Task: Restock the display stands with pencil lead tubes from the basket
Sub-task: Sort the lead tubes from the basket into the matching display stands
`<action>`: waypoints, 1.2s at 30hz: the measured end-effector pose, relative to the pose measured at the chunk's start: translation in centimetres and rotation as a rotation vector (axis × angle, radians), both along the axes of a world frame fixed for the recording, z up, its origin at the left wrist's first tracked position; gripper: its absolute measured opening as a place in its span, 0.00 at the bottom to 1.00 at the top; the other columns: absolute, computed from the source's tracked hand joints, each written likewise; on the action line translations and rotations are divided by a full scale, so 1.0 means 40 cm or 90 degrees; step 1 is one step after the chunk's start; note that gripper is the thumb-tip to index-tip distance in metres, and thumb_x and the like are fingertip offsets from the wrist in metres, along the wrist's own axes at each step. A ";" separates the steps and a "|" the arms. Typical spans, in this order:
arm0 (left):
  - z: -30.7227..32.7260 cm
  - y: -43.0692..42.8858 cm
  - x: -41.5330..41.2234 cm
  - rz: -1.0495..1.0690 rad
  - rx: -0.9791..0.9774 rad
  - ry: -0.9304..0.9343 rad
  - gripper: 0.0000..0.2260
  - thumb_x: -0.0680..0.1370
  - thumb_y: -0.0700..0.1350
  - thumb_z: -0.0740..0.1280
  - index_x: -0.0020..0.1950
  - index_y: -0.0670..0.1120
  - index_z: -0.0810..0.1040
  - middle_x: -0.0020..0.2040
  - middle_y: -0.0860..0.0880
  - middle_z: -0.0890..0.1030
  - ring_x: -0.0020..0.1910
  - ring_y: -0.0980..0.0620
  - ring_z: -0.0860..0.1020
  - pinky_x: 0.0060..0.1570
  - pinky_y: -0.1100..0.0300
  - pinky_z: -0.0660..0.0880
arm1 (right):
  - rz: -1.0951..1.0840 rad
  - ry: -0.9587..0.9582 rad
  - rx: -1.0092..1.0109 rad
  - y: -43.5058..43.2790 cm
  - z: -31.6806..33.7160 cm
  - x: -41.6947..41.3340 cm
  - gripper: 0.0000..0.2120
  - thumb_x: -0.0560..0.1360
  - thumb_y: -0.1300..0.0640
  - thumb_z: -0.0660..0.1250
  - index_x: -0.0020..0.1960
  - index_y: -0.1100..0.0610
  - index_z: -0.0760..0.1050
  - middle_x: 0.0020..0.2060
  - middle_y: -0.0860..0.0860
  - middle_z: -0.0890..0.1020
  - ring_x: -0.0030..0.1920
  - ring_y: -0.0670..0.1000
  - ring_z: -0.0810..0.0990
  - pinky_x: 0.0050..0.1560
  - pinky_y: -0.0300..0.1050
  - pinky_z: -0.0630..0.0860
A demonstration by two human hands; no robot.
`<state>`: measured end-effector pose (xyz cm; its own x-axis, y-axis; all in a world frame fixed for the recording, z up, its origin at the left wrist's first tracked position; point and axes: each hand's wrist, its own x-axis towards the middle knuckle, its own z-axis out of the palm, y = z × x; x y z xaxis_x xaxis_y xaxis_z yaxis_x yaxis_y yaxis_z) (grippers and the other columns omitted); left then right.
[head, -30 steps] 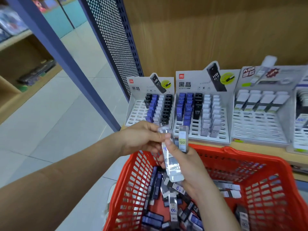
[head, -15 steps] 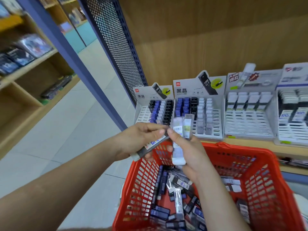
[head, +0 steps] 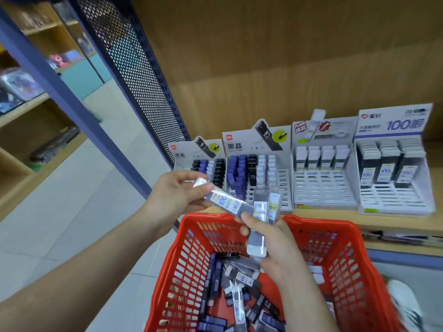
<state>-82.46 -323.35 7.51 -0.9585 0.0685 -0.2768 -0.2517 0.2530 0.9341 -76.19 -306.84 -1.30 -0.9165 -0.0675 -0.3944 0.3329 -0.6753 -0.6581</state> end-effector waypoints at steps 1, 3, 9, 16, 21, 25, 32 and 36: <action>-0.001 0.016 -0.004 -0.019 0.013 -0.023 0.10 0.73 0.40 0.71 0.52 0.38 0.79 0.44 0.36 0.84 0.42 0.40 0.83 0.45 0.51 0.82 | -0.005 -0.002 0.025 0.019 -0.004 0.000 0.09 0.73 0.67 0.70 0.52 0.71 0.78 0.35 0.60 0.80 0.26 0.48 0.75 0.22 0.38 0.71; 0.004 0.056 -0.008 -0.081 0.016 -0.083 0.06 0.76 0.37 0.66 0.52 0.39 0.80 0.44 0.37 0.84 0.43 0.42 0.83 0.43 0.54 0.82 | -0.028 -0.012 0.069 0.064 -0.016 -0.004 0.14 0.72 0.66 0.73 0.57 0.68 0.76 0.38 0.61 0.82 0.27 0.49 0.77 0.25 0.40 0.73; -0.004 0.226 -0.049 -0.279 -0.275 -0.005 0.08 0.75 0.45 0.71 0.51 0.44 0.77 0.30 0.48 0.77 0.26 0.51 0.76 0.29 0.59 0.75 | -0.129 -0.003 0.074 0.184 -0.048 -0.003 0.09 0.72 0.62 0.74 0.51 0.62 0.79 0.37 0.58 0.82 0.29 0.48 0.76 0.26 0.40 0.71; 0.001 0.470 -0.131 -0.313 -0.193 0.151 0.03 0.74 0.34 0.70 0.46 0.37 0.79 0.35 0.42 0.80 0.30 0.54 0.79 0.34 0.63 0.78 | -0.379 -0.062 -0.045 0.336 -0.056 -0.009 0.05 0.76 0.56 0.70 0.50 0.57 0.80 0.36 0.53 0.83 0.27 0.45 0.75 0.22 0.37 0.68; -0.044 0.667 -0.178 -0.366 -0.299 0.412 0.07 0.77 0.37 0.68 0.41 0.48 0.78 0.33 0.51 0.79 0.32 0.55 0.78 0.37 0.59 0.74 | -0.474 -0.116 -0.294 0.413 -0.092 0.018 0.13 0.80 0.49 0.63 0.38 0.51 0.75 0.29 0.47 0.75 0.25 0.44 0.72 0.19 0.35 0.63; -0.117 0.788 -0.177 -0.472 -0.437 0.519 0.07 0.78 0.42 0.66 0.40 0.49 0.74 0.32 0.49 0.75 0.34 0.49 0.72 0.34 0.55 0.65 | -0.523 -0.094 -0.419 0.467 -0.132 0.022 0.09 0.66 0.53 0.72 0.37 0.54 0.73 0.28 0.48 0.74 0.23 0.47 0.74 0.19 0.36 0.67; -0.233 0.871 -0.200 -0.492 -0.487 0.566 0.05 0.79 0.43 0.64 0.49 0.42 0.77 0.41 0.45 0.79 0.43 0.45 0.76 0.40 0.55 0.70 | -0.595 -0.007 -0.465 0.480 -0.150 0.032 0.30 0.45 0.56 0.80 0.45 0.55 0.77 0.34 0.51 0.77 0.31 0.50 0.78 0.33 0.43 0.72; -0.243 0.884 -0.207 -0.506 -0.508 0.573 0.09 0.79 0.42 0.65 0.40 0.43 0.70 0.35 0.45 0.75 0.38 0.45 0.72 0.36 0.53 0.69 | -0.577 0.009 -0.446 0.484 -0.137 0.034 0.11 0.62 0.58 0.67 0.44 0.56 0.76 0.35 0.52 0.76 0.30 0.49 0.77 0.26 0.38 0.73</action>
<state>-90.75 -287.98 -2.23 -0.6076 0.7756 0.1711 0.7890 0.5647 0.2422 -74.83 -287.46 -6.78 -0.7446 0.4188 -0.5199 -0.4671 -0.8832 -0.0424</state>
